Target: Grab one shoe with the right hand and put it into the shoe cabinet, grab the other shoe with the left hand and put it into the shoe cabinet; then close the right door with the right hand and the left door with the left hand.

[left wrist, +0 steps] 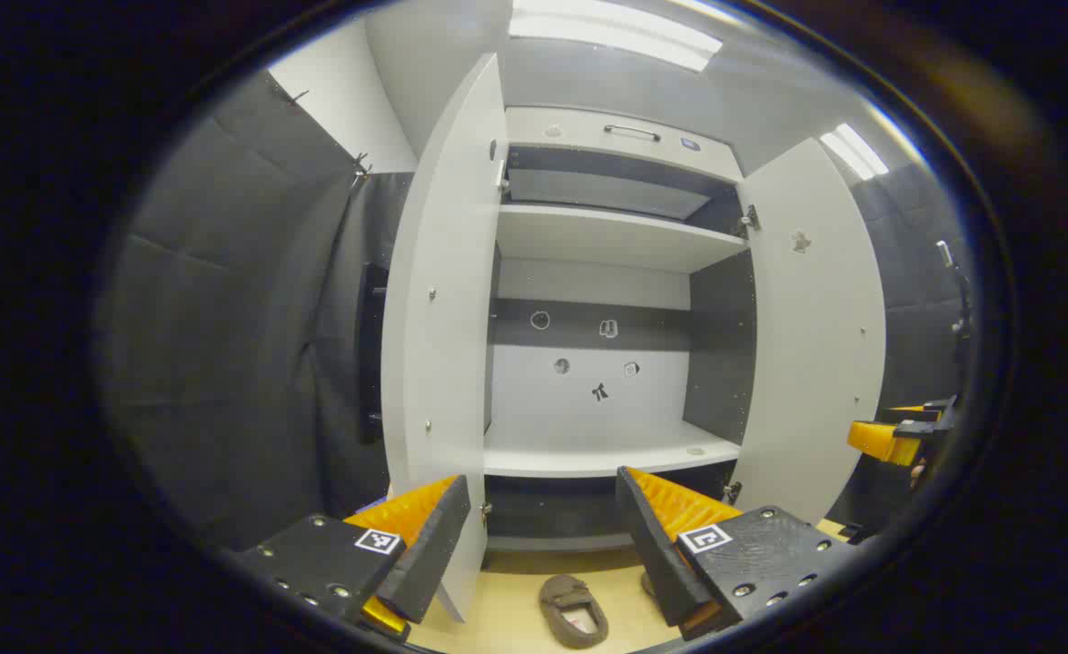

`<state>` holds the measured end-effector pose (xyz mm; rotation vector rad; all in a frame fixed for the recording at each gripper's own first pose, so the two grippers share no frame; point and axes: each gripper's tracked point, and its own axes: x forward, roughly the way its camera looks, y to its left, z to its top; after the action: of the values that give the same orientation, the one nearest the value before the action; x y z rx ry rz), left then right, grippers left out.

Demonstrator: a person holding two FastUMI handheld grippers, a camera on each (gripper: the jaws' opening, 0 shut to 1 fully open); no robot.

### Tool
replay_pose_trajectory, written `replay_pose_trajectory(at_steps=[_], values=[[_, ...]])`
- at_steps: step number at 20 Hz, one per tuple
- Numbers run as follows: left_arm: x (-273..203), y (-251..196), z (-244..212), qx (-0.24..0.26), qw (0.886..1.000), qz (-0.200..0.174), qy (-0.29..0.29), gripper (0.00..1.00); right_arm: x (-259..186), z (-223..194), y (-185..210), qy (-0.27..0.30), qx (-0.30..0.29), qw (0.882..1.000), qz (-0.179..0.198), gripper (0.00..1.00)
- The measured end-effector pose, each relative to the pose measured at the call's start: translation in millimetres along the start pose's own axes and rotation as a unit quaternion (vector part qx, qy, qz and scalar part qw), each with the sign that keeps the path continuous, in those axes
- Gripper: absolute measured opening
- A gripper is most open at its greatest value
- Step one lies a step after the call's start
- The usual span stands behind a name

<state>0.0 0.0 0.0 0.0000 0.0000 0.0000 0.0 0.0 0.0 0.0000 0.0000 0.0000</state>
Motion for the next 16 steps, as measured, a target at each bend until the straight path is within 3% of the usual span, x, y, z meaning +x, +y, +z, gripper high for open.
replay_pose_trajectory(at_steps=[1, 11, 15, 16], values=[[-1, 0, 0, -0.004, 1.000, -0.002, 0.001, 0.94, 2, 0, 6, 0.000, 0.002, 1.000, 0.006, 0.98], [-8, -2, -1, -0.009, 1.000, 0.006, 0.001, 0.94, 4, -7, 50, 0.001, 0.001, 0.998, 0.068, 0.98], [-11, 6, -3, -0.002, 1.000, 0.021, -0.002, 0.94, 7, -8, 46, 0.004, -0.012, 0.999, 0.051, 0.98], [-11, 7, -5, -0.003, 1.000, 0.023, 0.001, 0.94, 9, -9, 47, 0.006, -0.011, 0.999, 0.052, 0.94]])
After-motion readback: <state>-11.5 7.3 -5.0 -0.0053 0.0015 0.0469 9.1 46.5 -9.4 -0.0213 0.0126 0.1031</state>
